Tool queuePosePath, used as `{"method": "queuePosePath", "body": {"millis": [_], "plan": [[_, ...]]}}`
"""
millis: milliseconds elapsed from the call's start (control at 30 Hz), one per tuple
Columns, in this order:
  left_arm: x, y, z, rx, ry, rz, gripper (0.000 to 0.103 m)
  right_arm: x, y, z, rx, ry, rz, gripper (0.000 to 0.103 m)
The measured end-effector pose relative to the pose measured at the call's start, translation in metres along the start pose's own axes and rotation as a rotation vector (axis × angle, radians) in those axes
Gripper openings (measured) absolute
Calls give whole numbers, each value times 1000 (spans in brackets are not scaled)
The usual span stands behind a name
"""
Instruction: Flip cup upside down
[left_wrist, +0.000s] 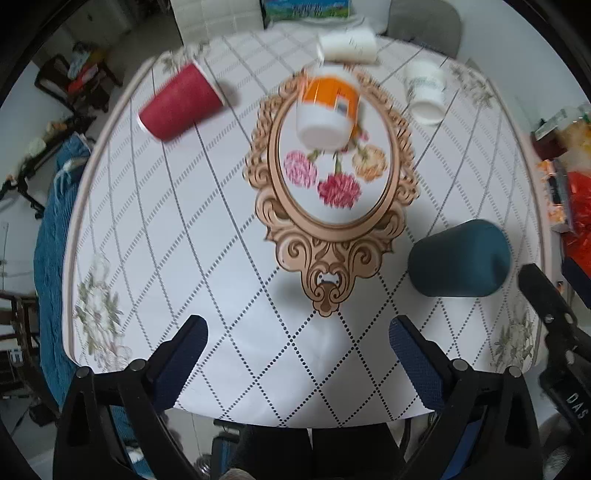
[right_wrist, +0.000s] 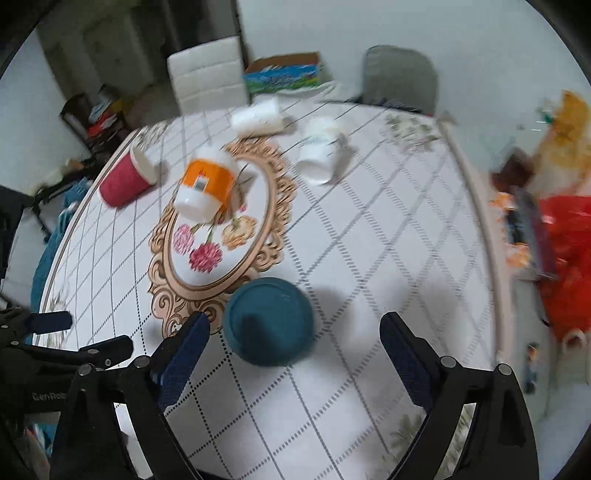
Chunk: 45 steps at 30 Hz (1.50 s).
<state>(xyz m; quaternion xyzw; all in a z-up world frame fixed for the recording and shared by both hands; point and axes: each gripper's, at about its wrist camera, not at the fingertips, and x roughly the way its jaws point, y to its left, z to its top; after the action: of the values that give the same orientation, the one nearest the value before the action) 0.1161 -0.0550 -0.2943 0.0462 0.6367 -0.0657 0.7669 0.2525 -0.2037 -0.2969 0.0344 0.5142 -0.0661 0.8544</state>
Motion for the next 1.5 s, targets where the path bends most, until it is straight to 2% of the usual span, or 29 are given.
{"method": "queuePosePath", "body": {"millis": [233, 500, 667, 800, 1233, 1500], "plan": [[-46, 7, -8, 43, -123, -4, 101, -57, -11, -12, 66, -58, -127, 97], [-94, 4, -31, 95, -218, -16, 101, -115, -5, -34, 105, -108, -184, 98], [-136, 1, -52, 91, -305, -12, 101, -162, -1, -46, 105, -130, -174, 98], [-171, -1, -73, 68, -369, 0, 101, -212, -3, -57, 90, -187, -173, 98], [-250, -7, -151, 27, -470, -12, 101, -338, -12, -100, 43, -296, -155, 101], [-283, -6, -188, 36, -519, 4, 101, -386, -7, -124, 30, -332, -119, 101]]}}
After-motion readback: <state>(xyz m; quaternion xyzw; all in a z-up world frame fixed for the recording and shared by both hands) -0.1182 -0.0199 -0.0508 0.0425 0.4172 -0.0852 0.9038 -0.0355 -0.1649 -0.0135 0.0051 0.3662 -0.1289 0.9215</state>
